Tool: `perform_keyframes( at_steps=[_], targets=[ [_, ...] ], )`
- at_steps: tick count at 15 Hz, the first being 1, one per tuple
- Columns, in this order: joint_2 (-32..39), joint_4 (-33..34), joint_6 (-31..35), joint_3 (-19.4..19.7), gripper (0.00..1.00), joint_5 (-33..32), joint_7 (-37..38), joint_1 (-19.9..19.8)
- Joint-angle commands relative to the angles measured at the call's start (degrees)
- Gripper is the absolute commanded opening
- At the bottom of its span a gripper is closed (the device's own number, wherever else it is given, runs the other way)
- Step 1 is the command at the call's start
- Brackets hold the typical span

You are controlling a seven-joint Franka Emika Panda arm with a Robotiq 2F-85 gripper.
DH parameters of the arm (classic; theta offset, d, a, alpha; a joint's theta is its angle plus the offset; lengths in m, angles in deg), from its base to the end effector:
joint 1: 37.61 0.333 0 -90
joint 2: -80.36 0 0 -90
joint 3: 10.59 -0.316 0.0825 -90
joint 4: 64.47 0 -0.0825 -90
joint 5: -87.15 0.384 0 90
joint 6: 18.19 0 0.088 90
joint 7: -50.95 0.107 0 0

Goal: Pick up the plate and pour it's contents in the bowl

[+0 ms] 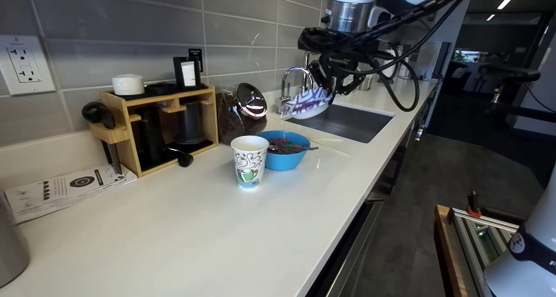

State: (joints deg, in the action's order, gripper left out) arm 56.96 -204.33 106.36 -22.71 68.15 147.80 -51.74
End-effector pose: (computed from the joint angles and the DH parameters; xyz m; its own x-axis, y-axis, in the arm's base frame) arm 0.4343 -0.0241 0.4639 -0.0188 -0.9347 0.3548 -0.9907 -0.0304 -0.1326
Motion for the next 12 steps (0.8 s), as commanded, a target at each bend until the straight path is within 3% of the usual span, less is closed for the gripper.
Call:
perform_keyframes(
  at_steps=[1, 12],
  targets=[
    [5.66, 5.52, -4.55, -0.13, 0.01, -4.89, 2.66, 1.64],
    [16.62, 16.25, -14.12, 1.88, 0.01, -16.3, 4.89, 7.92]
  ],
)
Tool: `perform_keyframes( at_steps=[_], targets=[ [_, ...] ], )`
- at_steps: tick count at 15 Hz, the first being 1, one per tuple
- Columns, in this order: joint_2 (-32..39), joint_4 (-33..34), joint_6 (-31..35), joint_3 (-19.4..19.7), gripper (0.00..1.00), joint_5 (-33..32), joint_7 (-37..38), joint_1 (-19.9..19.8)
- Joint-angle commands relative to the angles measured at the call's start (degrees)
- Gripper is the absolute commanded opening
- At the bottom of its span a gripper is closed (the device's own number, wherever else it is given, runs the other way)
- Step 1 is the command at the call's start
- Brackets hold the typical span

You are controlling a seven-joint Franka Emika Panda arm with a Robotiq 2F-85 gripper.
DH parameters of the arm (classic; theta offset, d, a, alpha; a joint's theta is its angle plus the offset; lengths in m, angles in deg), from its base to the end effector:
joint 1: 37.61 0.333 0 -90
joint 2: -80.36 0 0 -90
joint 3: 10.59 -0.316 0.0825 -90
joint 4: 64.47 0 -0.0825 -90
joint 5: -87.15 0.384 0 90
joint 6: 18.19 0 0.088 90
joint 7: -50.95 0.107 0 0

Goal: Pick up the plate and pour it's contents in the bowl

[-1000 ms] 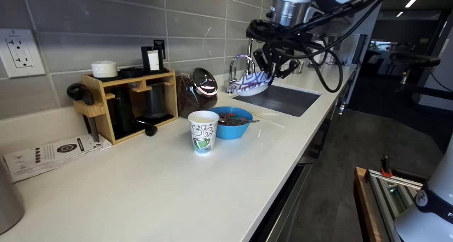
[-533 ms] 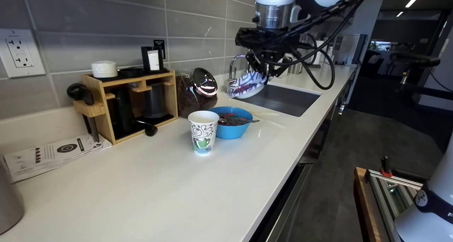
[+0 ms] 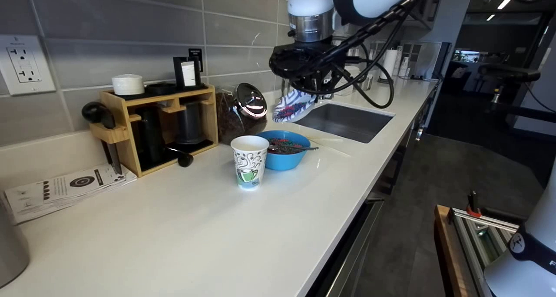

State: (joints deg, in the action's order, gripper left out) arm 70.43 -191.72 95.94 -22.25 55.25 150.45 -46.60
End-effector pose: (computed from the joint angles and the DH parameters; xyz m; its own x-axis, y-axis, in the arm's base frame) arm 0.4932 -0.0070 0.4514 0.1180 -0.8514 0.5111 -0.9926 -0.1151 0.0375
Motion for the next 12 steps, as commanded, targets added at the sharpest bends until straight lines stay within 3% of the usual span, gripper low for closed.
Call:
perform_keyframes(
  at_steps=[1, 12],
  targets=[
    [3.69, 4.31, -4.47, 1.74, 0.01, -4.19, 2.29, 3.42],
    [8.67, 9.29, -15.19, 3.37, 0.01, -10.95, 0.87, 9.47]
  ],
)
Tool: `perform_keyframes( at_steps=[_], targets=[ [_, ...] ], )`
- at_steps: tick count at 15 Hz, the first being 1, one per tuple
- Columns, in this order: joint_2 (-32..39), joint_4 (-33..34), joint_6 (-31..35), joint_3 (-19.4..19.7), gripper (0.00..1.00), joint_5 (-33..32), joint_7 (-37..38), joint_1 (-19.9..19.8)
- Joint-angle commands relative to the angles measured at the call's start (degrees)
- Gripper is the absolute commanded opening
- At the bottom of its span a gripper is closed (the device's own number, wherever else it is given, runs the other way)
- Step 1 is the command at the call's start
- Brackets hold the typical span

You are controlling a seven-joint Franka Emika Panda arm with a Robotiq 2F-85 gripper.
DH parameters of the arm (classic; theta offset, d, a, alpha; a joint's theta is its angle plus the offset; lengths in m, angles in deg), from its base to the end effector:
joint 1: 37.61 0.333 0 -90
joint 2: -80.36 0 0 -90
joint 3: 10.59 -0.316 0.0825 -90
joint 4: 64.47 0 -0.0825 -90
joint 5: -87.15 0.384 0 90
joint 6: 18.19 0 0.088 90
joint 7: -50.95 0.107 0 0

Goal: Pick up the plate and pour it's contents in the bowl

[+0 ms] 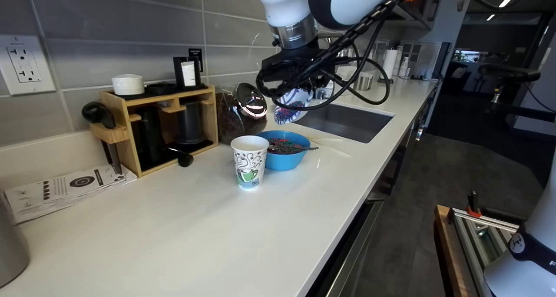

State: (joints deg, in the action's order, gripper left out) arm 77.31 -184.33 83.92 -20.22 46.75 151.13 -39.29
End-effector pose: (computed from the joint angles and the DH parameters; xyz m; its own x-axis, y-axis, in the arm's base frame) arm 0.5155 0.0165 0.4460 0.2261 -0.7439 0.6289 -0.9723 -0.1330 0.1922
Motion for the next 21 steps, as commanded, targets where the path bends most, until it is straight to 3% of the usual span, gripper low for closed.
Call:
perform_keyframes(
  at_steps=[1, 21],
  targets=[
    [2.07, 1.99, -3.9, 1.49, 0.01, -3.05, 0.05, 2.46],
    [6.53, 4.59, -11.28, 1.98, 0.01, -11.28, -2.6, 6.77]
  ],
)
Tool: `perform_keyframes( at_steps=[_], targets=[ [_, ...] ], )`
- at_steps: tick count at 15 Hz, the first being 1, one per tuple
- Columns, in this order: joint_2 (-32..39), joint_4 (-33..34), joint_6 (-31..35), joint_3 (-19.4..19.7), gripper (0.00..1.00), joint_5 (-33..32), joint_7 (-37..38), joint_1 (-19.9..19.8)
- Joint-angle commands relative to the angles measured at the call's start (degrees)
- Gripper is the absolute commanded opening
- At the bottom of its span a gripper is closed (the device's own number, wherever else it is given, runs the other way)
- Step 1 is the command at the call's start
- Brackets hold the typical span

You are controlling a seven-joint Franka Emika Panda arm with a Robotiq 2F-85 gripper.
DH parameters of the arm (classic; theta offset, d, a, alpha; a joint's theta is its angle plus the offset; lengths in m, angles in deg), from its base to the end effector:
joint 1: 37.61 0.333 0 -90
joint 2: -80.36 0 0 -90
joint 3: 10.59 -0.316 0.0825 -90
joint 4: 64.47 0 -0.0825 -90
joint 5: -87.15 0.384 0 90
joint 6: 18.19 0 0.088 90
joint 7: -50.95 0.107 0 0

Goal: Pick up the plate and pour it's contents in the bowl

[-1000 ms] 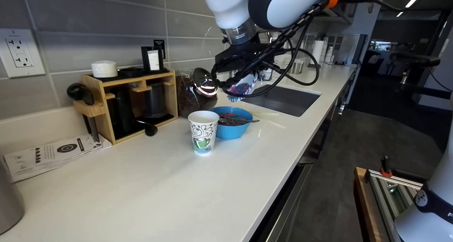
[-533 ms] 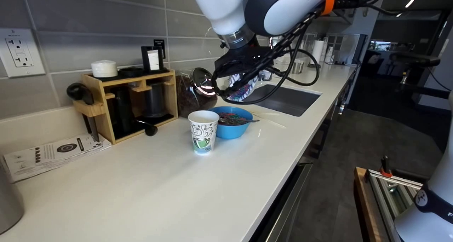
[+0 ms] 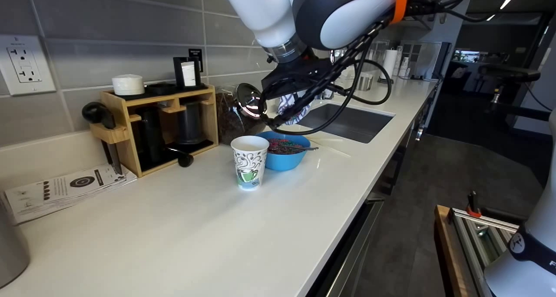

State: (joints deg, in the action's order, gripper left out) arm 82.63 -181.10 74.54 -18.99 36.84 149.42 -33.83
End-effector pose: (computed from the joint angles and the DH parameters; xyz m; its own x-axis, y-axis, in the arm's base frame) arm 0.5258 0.0320 0.4295 0.3665 -0.5770 0.7299 -0.9251 -0.1425 0.3518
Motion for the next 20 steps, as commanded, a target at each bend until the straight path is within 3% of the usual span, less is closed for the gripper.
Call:
perform_keyframes(
  at_steps=[1, 20],
  targets=[
    [1.31, 1.31, -2.17, 0.77, 0.01, -1.65, -1.09, 1.37],
    [4.24, 2.83, -8.27, 0.14, 0.01, -6.5, -4.88, 4.23]
  ],
)
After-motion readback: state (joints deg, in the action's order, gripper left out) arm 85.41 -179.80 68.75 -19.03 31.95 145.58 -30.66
